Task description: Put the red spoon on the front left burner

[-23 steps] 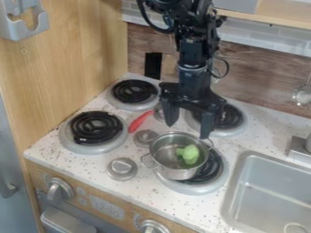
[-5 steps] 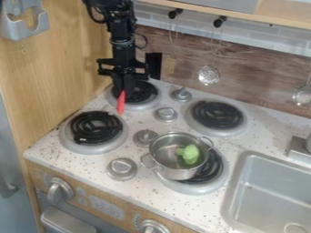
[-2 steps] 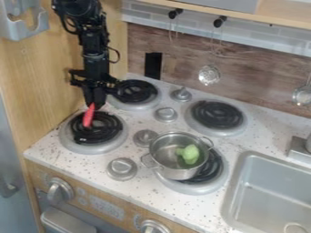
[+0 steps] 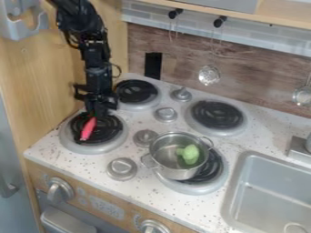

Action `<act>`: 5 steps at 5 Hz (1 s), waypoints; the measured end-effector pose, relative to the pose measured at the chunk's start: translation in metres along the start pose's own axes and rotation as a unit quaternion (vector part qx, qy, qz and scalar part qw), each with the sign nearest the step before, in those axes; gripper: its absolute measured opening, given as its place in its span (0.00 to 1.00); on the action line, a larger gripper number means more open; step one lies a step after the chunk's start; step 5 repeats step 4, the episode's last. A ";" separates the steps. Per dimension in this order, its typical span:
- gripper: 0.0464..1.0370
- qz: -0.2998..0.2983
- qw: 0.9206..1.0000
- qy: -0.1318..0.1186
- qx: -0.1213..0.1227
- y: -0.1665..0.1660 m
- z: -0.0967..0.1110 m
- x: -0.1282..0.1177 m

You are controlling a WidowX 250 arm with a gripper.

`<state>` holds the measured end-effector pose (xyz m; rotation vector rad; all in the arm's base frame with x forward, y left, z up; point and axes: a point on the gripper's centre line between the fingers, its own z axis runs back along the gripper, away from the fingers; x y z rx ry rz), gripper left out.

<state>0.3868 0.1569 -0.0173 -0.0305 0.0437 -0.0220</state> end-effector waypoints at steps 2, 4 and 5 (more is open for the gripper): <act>0.64 0.038 0.999 0.006 -0.007 -0.007 0.005 -0.010; 0.98 0.044 0.997 -0.061 0.005 -0.027 0.066 -0.021; 0.98 0.044 0.997 -0.061 0.005 -0.027 0.066 -0.021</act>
